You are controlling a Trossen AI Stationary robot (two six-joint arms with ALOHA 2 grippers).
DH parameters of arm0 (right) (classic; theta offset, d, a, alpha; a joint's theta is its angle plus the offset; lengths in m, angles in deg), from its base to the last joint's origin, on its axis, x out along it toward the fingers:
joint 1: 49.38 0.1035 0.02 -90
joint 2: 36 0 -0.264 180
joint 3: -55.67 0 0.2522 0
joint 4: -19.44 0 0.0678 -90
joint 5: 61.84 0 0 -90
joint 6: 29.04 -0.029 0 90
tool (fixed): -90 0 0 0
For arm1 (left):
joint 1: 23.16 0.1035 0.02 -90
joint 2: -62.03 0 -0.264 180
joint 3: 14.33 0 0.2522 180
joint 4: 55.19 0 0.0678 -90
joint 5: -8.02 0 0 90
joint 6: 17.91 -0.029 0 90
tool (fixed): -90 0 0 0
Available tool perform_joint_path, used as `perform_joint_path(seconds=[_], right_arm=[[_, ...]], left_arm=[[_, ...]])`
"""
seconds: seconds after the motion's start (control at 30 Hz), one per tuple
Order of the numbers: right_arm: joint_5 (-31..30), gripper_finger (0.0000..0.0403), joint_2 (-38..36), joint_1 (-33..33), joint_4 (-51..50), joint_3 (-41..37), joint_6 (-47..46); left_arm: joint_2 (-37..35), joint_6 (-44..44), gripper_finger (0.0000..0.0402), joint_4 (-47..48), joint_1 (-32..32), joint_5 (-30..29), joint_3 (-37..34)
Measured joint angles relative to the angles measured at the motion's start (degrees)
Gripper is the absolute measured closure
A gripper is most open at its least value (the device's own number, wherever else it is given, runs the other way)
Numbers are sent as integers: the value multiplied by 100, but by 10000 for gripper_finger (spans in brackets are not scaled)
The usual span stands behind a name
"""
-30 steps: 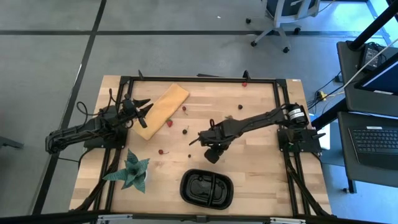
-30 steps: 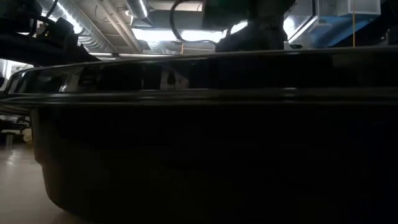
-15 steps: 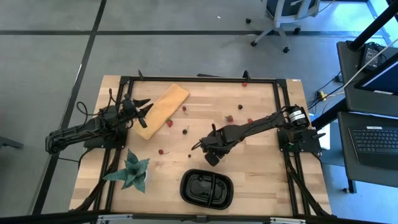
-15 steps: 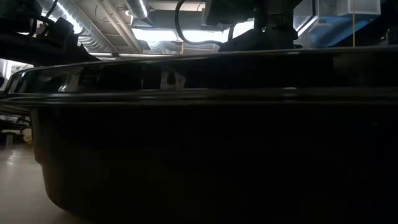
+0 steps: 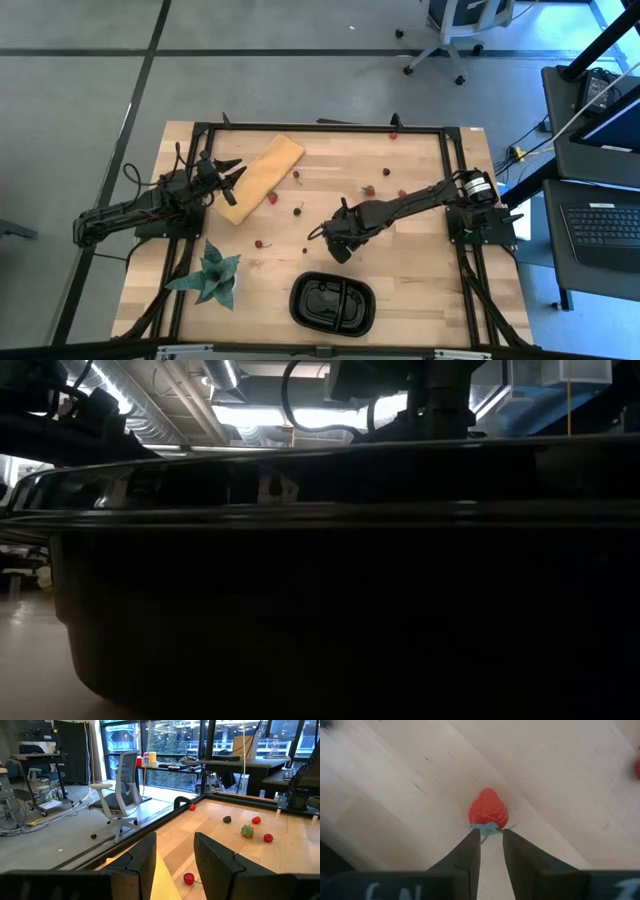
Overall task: Pick and placing Produce into tupperware
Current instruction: Put the bottom right red strawberry into the black container
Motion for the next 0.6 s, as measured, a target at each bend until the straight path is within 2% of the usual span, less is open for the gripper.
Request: perform_joint_path(seconds=[0.2,0.3,0.4,0.6], right_arm=[[0,317,0,11,7,0,-52],[0,303,0,11,4,0,-150],[29,264,0,4,4,0,-161],[78,152,0,0,6,0,153]], left_arm=[[1,-2,276,0,-2,0,0],[0,-2,276,0,-2,0,0],[0,-2,276,0,-1,0,0],[2,-4,276,0,0,-2,0]])
